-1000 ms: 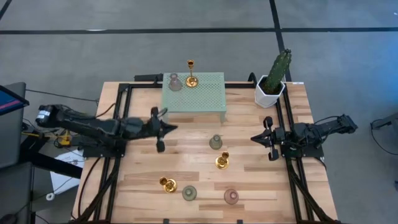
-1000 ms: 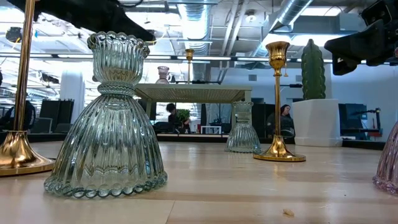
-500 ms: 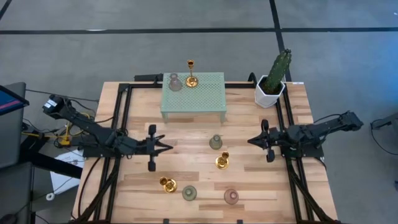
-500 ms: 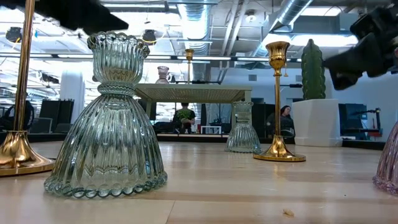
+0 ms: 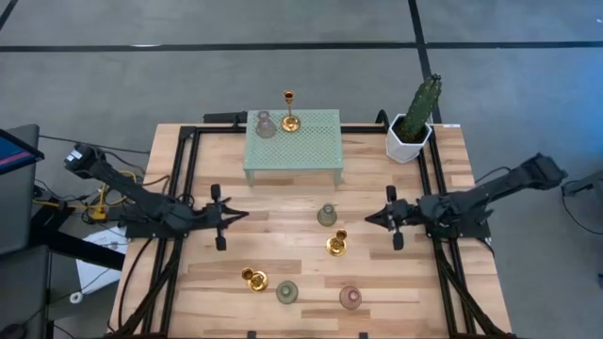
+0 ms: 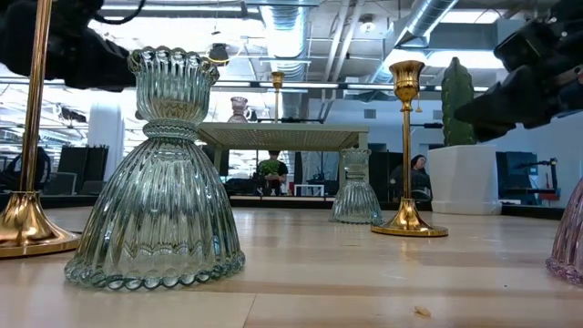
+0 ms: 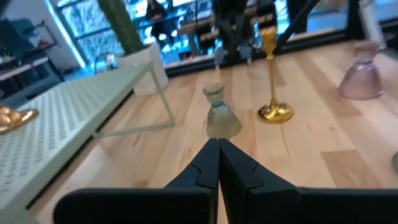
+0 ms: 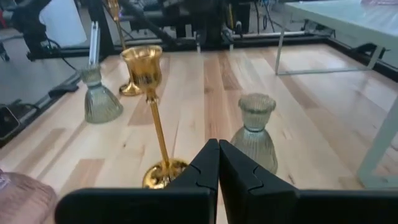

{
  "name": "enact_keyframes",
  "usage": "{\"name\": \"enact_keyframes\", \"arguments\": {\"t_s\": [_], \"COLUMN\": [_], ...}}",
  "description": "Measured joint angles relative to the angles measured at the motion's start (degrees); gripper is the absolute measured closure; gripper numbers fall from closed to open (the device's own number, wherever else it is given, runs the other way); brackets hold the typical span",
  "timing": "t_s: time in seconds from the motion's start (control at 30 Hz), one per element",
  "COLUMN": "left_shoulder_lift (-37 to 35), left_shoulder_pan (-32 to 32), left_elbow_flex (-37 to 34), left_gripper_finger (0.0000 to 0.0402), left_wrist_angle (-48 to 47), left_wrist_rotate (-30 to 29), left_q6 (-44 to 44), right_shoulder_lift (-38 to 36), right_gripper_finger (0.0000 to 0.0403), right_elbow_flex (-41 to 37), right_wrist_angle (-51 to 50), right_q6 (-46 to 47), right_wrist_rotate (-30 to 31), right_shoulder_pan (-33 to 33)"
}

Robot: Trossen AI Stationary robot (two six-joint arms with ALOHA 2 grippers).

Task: Pick & Place candle stick holders
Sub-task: Put the top green glass candle holder on the shelf

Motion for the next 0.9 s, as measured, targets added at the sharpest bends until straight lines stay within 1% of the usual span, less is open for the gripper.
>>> {"name": "enact_keyframes", "arguments": {"t_s": [0.07, 0.23, 0.33, 0.43, 0.57, 0.77, 0.9], "left_shoulder_lift": [-4.13, -13.04, -15.84, -16.72, -16.48, -16.45, -16.43], "left_shoulder_pan": [0.00, -0.01, -0.02, -0.02, -0.02, 0.00, 0.00], "left_elbow_flex": [-1.92, -6.71, -6.71, -6.71, -6.71, -6.69, -6.69], "left_gripper_finger": [0.0397, 0.0397, 0.0397, 0.0396, 0.0396, 0.0396, 0.0396], "left_wrist_angle": [0.16, -0.90, -1.79, -1.70, -1.72, -1.38, -1.24], "left_wrist_rotate": [1.23, 1.90, 3.83, 7.31, 6.94, 6.63, 6.63], "left_q6": [1.39, 2.47, 1.49, 1.13, 1.12, 1.09, 1.06], "right_shoulder_lift": [3.88, 12.05, 16.01, 19.71, 24.86, 31.19, 34.49], "right_gripper_finger": [0.0403, 0.0403, 0.0403, 0.0403, 0.0403, 0.0403, 0.0399], "right_elbow_flex": [0.11, 0.12, 0.15, 0.15, 0.29, 2.54, 4.75], "right_wrist_angle": [3.94, 12.09, 13.85, 15.93, 18.07, 18.01, 17.99], "right_q6": [-0.52, -2.46, -2.47, -1.45, 0.58, -0.03, -2.40], "right_wrist_rotate": [-0.10, -1.73, -1.66, -1.64, -1.66, -1.59, 0.02], "right_shoulder_pan": [0.00, -0.02, -0.02, -0.07, -1.05, -3.03, -5.26]}}
